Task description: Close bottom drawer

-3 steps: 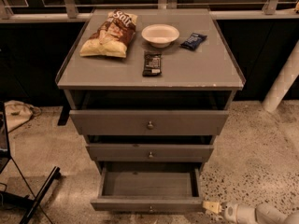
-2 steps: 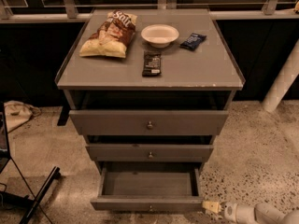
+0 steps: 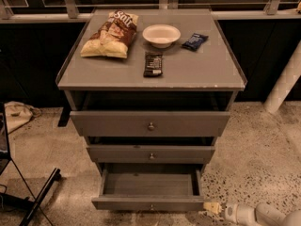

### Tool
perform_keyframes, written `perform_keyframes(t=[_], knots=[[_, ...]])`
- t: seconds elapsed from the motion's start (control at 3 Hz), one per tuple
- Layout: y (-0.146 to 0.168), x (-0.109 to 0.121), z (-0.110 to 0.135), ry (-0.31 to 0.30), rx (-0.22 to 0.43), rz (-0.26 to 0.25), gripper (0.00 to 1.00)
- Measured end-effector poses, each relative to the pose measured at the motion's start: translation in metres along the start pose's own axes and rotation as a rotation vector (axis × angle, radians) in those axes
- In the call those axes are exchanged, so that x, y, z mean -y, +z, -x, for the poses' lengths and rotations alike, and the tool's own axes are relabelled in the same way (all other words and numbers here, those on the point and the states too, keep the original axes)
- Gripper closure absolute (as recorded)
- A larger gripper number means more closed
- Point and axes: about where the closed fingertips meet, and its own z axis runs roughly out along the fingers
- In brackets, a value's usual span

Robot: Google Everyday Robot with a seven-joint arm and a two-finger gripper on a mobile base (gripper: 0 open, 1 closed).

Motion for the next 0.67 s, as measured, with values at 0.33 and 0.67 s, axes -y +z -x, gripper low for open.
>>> perform_keyframes(t=[0.33,0.67], knots=[[0.0049,0.0105,-0.0019,0.036,0.011,-0.002,1.00],[0.0131,0.0171,0.0012,0.055,0.008,0.000,1.00]])
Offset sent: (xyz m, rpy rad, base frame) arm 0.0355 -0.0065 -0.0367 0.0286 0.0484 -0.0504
